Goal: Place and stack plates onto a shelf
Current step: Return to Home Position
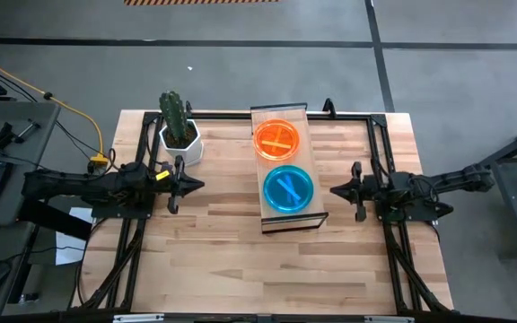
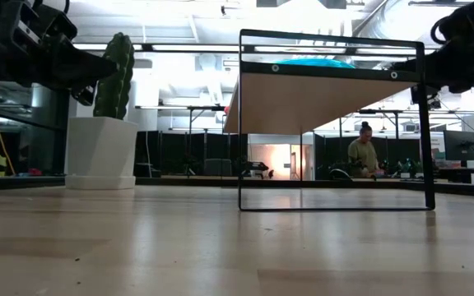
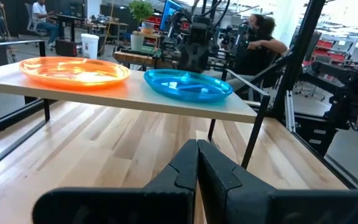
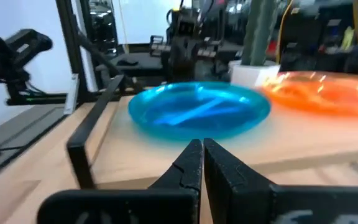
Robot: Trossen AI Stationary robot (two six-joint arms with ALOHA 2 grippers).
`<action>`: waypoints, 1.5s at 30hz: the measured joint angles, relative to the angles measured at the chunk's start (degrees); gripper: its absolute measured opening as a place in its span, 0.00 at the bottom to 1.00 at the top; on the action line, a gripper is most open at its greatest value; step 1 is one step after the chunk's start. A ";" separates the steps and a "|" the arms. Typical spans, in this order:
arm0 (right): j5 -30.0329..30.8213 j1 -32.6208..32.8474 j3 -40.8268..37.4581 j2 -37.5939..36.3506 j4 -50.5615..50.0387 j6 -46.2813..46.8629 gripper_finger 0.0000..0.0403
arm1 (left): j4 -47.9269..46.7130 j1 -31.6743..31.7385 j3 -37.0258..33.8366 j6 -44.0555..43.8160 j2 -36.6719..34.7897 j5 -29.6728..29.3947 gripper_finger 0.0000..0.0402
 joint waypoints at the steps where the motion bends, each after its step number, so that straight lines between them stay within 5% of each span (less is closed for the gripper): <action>1: -0.15 -0.92 0.00 -0.77 -0.11 -1.16 0.00 | 0.00 0.00 0.00 0.00 -0.01 -0.01 0.00; 10: -10.14 -8.34 -0.02 -3.97 -3.57 -1.27 0.00 | -0.09 0.00 0.00 0.02 -0.10 0.00 0.00; 33: -10.42 -9.31 -0.04 -3.96 -3.69 -1.40 0.00 | -0.29 0.00 0.00 0.02 -16.75 0.02 0.00; 45: -10.38 -9.31 -0.07 -3.96 -3.68 -1.40 0.00 | -3.17 -0.01 0.03 0.04 -17.04 0.02 0.00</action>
